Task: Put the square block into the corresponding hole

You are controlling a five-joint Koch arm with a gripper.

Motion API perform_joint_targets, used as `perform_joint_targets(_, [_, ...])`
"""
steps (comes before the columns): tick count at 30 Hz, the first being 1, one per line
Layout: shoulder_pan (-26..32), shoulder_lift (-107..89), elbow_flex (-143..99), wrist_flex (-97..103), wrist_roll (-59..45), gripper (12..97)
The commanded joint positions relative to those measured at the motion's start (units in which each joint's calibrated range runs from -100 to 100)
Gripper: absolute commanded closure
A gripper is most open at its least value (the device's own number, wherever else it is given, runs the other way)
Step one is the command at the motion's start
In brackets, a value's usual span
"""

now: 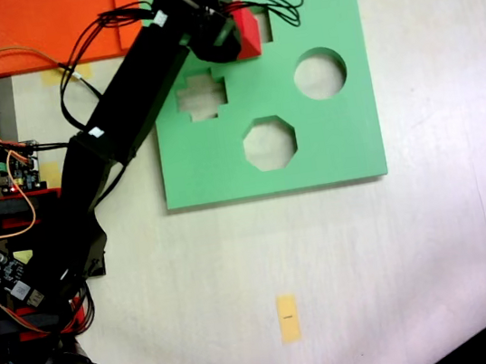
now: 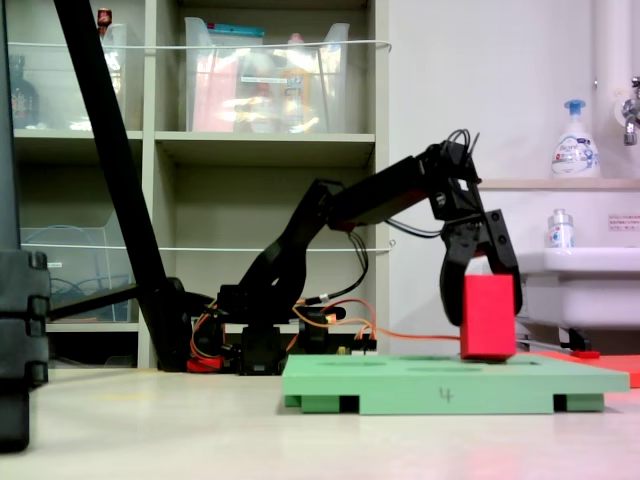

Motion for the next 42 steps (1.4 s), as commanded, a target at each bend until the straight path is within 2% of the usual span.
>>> perform_joint_targets(1, [0.2, 0.1, 3.3, 6.8, -1.2, 87.7])
perform_joint_targets(14, [0.2, 3.8, 3.3, 11.7, -1.2, 84.0])
perform_joint_targets(34, [0.8, 8.1, 3.3, 9.5, -0.3, 84.0])
perform_joint_targets(38, [0.2, 12.4, 3.3, 11.7, -0.5, 77.0])
perform_joint_targets(42, [-0.3, 16.1, 3.3, 12.6, -0.6, 74.2])
